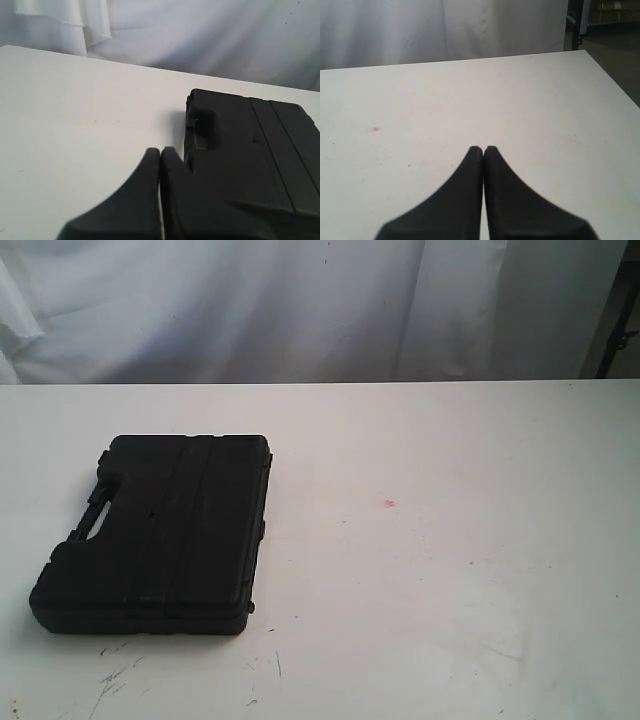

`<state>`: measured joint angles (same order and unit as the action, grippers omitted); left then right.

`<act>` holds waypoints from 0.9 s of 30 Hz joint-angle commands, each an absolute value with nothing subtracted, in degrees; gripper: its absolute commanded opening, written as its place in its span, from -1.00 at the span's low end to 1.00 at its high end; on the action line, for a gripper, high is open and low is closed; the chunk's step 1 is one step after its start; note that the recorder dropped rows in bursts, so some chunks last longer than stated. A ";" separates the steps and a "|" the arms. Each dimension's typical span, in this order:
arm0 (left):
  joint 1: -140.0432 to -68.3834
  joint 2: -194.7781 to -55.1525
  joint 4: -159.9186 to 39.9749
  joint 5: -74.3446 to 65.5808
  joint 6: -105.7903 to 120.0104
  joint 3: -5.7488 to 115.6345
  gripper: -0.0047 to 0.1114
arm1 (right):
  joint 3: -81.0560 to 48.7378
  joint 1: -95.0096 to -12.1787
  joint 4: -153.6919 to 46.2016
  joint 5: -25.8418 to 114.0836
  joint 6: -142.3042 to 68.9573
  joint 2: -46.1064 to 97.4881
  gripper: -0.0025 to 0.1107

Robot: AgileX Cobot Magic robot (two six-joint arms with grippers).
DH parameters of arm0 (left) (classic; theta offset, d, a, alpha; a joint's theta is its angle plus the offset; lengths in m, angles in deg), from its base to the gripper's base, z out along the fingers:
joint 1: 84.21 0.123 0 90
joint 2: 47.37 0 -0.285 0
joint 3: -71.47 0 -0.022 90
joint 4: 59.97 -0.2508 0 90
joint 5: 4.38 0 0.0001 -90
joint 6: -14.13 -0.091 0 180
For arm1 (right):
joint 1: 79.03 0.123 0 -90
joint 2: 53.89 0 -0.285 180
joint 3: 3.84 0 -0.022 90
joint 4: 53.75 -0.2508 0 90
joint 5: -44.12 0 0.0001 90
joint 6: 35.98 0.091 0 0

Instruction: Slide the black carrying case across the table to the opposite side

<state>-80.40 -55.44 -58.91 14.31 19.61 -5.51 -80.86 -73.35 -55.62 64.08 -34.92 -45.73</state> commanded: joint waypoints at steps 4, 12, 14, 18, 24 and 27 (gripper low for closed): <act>-80.19 -55.15 -58.38 15.59 19.13 -5.75 -0.91 | -81.06 -73.69 -55.08 63.89 -35.33 -46.11 -0.96; -80.19 -55.15 -58.38 15.54 19.13 -5.75 -0.91 | -81.06 -73.69 -55.08 63.89 -35.33 -46.11 -0.96; -80.19 -55.15 -58.38 15.54 19.13 -5.75 -0.91 | -81.06 -73.69 -55.08 63.89 -35.33 -46.11 -0.96; -80.19 -55.15 -58.38 15.55 18.97 -5.75 -0.91 | -81.06 -73.69 -55.08 63.89 -35.33 -46.11 -0.96; -80.19 -55.15 -58.38 15.55 18.54 -5.75 -0.91 | -81.06 -73.69 -55.08 63.89 -35.33 -46.11 -0.96; -80.19 -55.15 -58.38 15.55 18.54 -5.75 -0.91 | -81.06 -73.69 -55.08 63.89 -35.33 -46.11 -0.96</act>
<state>-80.40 -55.44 -58.91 15.76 18.90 -5.51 -80.86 -73.35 -55.62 64.08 -34.92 -45.73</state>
